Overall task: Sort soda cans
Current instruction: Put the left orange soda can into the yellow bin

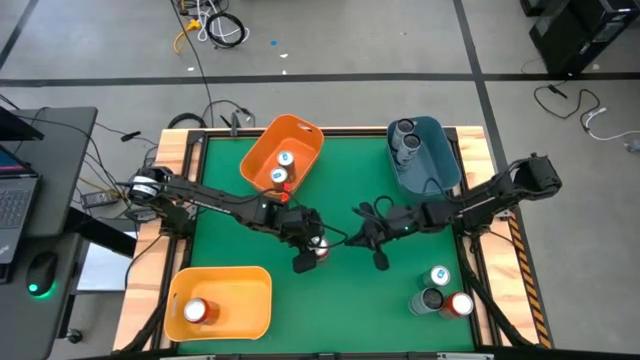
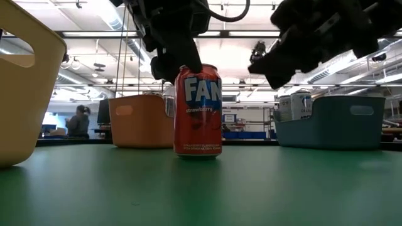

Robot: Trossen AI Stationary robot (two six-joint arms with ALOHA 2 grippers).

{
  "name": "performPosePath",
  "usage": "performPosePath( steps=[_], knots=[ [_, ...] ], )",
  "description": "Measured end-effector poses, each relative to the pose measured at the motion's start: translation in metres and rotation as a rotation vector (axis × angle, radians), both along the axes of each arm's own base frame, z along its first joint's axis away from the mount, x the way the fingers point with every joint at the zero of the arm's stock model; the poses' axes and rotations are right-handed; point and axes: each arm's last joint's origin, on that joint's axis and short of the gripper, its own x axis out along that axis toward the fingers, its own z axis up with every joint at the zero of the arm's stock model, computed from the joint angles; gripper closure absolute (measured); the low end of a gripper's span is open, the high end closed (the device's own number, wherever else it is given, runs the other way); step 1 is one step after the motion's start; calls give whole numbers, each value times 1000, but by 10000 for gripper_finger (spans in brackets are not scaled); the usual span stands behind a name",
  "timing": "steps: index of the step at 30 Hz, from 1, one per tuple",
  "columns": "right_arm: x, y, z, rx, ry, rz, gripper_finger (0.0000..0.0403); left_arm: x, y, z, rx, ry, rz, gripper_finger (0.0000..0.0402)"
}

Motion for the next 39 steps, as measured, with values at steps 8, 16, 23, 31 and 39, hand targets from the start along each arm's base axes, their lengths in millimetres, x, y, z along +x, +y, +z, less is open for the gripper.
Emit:
performPosePath(
  steps=[8,16,23,31,39],
  knots=[
    [26,9,-19,-25,16,-21,403,4,-1,-5,11,-4,-26,64],
    [56,16,-32,-16,46,2,403,2,-1,-9,21,29,-69,64],
    [57,16,-31,-16,42,3,403,4,-1,-11,24,25,-79,64],
    [59,15,-33,-15,39,3,403,10,-2,-22,7,43,-63,64],
    [62,13,-31,-17,20,-17,403,20,-2,-35,19,15,-66,71]
  ],
)
